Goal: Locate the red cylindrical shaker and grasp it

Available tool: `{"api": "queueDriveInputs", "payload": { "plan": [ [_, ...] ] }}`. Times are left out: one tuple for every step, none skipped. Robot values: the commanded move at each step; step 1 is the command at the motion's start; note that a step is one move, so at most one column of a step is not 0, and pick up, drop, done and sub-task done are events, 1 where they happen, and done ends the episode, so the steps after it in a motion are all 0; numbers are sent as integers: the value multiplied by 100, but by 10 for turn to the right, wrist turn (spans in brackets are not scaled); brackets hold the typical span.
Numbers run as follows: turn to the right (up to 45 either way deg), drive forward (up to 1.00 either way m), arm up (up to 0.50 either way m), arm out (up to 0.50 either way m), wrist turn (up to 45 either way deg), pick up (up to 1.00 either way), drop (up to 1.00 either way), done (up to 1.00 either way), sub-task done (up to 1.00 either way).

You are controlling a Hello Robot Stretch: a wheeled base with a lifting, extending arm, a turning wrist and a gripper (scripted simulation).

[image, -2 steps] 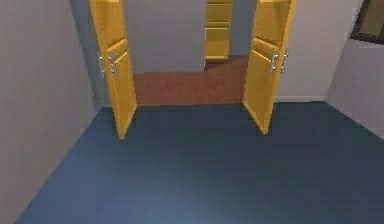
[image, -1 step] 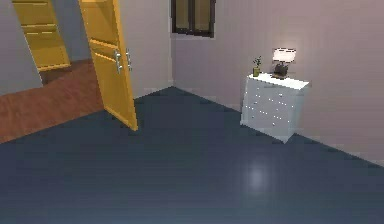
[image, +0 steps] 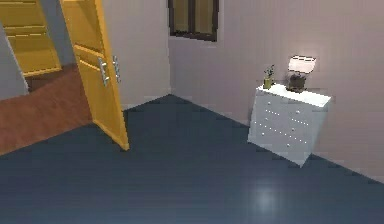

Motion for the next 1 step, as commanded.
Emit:
{"api": "queueDriveInputs", "payload": {
  "plan": [
    [-450, 0, 0, 0, 0, 0, 0, 0, 0]
  ]
}}
